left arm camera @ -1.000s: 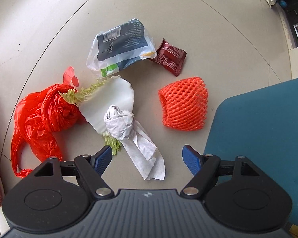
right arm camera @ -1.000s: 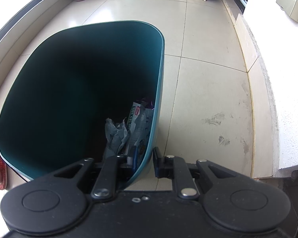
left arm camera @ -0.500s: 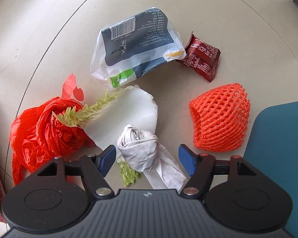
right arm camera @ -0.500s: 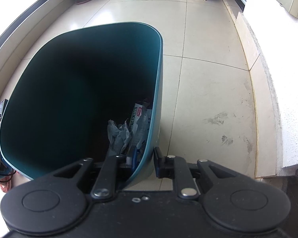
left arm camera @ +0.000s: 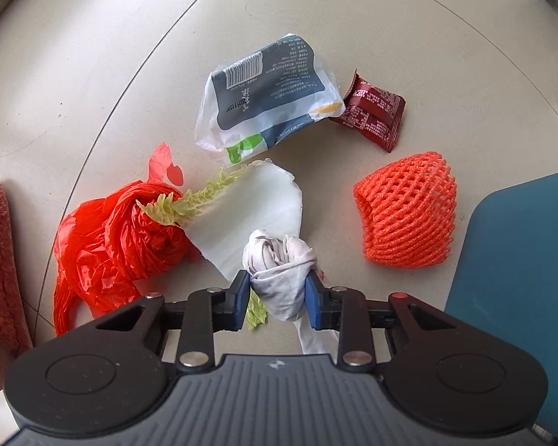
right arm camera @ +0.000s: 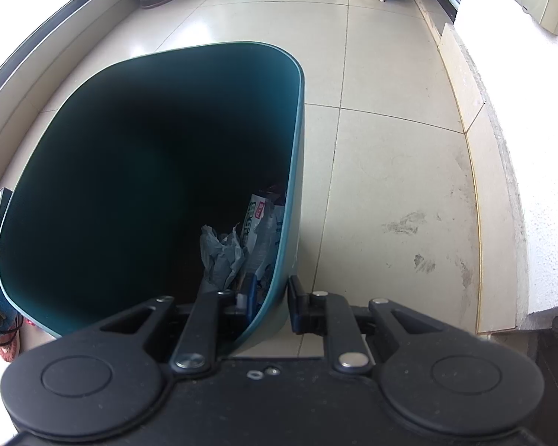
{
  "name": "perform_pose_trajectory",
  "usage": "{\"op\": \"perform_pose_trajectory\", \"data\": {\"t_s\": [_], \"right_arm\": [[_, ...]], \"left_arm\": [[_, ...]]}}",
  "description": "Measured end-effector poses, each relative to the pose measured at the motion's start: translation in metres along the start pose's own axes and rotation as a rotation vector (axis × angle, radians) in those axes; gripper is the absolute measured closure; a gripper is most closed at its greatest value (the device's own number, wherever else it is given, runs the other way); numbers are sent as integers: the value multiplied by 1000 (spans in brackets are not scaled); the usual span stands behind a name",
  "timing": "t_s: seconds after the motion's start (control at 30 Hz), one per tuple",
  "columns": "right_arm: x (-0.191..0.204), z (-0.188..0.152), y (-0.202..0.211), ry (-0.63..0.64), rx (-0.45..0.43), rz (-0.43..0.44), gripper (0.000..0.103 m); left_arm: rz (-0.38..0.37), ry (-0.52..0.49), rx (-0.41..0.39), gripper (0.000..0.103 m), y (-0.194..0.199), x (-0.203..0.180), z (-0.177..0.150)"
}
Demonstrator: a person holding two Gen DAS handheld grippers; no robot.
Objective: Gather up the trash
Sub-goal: 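Carry the white tissue into the wastebasket and open the left tool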
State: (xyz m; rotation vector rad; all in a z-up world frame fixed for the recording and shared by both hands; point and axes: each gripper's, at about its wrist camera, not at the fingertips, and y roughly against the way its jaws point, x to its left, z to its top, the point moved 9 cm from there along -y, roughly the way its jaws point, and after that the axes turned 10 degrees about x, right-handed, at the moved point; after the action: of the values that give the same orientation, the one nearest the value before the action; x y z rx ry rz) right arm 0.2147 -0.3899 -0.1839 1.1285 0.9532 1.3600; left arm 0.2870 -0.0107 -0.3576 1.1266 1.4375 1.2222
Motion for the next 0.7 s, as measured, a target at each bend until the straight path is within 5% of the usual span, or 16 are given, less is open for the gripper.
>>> {"op": "perform_pose_trajectory", "data": {"t_s": [0.27, 0.7], "right_arm": [[2, 0, -2, -1, -1, -14, 89], [4, 0, -6, 6, 2, -56, 91]], "left_arm": [[15, -45, -147, 73, 84, -19, -15], [-127, -259, -295, 73, 226, -93, -88]]}}
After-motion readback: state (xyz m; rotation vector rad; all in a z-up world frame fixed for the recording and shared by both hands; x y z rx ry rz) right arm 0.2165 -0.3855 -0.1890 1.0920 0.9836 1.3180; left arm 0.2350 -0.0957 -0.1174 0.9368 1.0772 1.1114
